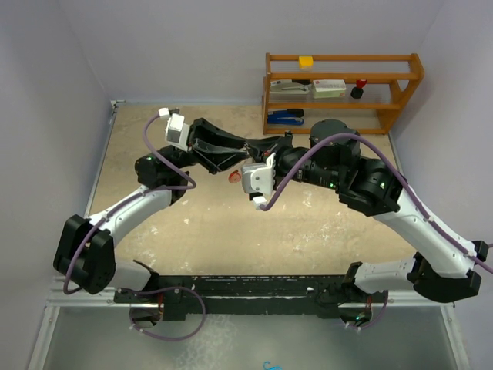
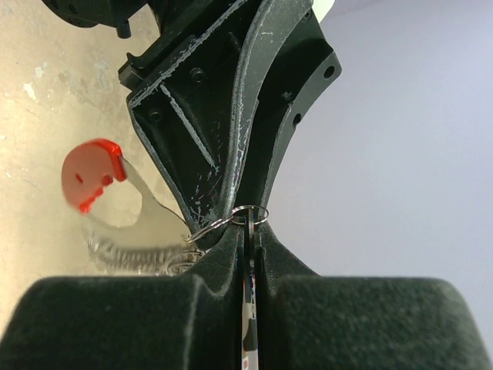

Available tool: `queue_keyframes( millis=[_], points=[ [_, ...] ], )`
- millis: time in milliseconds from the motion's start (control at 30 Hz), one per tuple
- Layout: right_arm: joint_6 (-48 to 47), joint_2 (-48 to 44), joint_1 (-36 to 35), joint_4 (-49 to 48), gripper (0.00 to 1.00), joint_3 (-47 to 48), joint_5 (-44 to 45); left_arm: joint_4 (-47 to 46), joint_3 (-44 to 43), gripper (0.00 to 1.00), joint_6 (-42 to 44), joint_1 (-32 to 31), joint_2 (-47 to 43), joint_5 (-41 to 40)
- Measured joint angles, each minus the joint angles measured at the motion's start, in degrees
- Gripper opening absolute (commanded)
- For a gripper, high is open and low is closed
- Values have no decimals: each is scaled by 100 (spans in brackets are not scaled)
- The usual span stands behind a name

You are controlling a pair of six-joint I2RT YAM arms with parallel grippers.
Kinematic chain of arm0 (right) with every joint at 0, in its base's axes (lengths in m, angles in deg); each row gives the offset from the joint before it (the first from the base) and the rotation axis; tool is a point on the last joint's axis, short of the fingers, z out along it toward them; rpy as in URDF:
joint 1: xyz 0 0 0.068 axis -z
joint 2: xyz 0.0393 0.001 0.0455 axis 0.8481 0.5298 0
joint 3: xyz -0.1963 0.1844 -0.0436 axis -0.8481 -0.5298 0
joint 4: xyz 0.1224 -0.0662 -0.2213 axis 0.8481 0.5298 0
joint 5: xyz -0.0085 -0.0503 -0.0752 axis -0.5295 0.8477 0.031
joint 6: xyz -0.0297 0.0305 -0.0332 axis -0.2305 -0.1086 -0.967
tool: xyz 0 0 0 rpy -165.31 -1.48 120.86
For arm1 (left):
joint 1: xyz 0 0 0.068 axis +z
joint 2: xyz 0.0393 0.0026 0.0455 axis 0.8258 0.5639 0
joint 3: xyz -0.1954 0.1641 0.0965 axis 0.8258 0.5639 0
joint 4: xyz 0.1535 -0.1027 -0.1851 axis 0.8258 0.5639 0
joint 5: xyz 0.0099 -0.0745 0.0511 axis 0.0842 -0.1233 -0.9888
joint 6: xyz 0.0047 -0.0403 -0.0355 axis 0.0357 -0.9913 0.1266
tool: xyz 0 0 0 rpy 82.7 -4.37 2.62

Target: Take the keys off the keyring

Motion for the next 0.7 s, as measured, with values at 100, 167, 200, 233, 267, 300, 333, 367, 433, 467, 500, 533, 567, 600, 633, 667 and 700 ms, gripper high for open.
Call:
queue_keyframes(
  millis=[100, 167, 200, 233, 267, 300, 333, 367, 433, 467, 500, 533, 567, 600, 633, 667, 700],
  points=[
    [-7, 0, 0, -4, 3, 0, 2, -50, -35, 31, -105, 4, 46, 2],
    [-22, -4, 0, -9, 3, 0, 7, -70, -74, 31, -160, 4, 81, 4],
    [-33, -4, 0, -9, 3, 0, 9, -70, -85, 31, -179, 4, 92, 4],
    [-46, -7, 0, -11, 3, -2, 11, -70, -96, 30, -197, 4, 103, 7],
    [-66, -20, 0, -44, 3, -28, 15, -72, -103, 27, -203, 4, 105, 4],
    [-90, -42, 0, -79, 3, -74, 20, -70, -109, 25, -219, 4, 111, 9],
    [-109, -68, 0, -114, 3, -118, 28, -63, -118, 23, -225, 4, 120, 13],
    [-127, -85, 2, -140, 3, -149, 33, -52, -131, 21, -225, 4, 131, 24],
    [-151, -114, 7, -195, 3, -188, 52, 15, -166, 17, -205, 4, 140, 39],
    [-149, -118, 7, -214, 3, -188, 70, 72, -190, 16, -166, 4, 140, 48],
    [-149, -127, 7, -232, 3, -192, 83, 127, -219, 15, -101, 4, 140, 57],
    [-149, -140, 11, -262, 3, -212, 103, 208, -254, 14, -44, 4, 138, 66],
    [-153, -155, 11, -289, 3, -240, 131, 297, -284, 12, 35, 2, 136, 79],
    [-155, -170, 17, -308, 3, -264, 160, 378, -297, 11, 85, -2, 127, 87],
    [-160, -179, 20, -308, 3, -289, 184, 509, -310, 10, 179, -4, 109, 103],
    [-166, -181, 35, -315, 3, -306, 205, 638, -317, 9, 286, -7, 90, 107],
    [-179, -186, 42, -332, 2, -334, 229, 774, -317, 8, 378, -7, 63, 107]
  ],
)
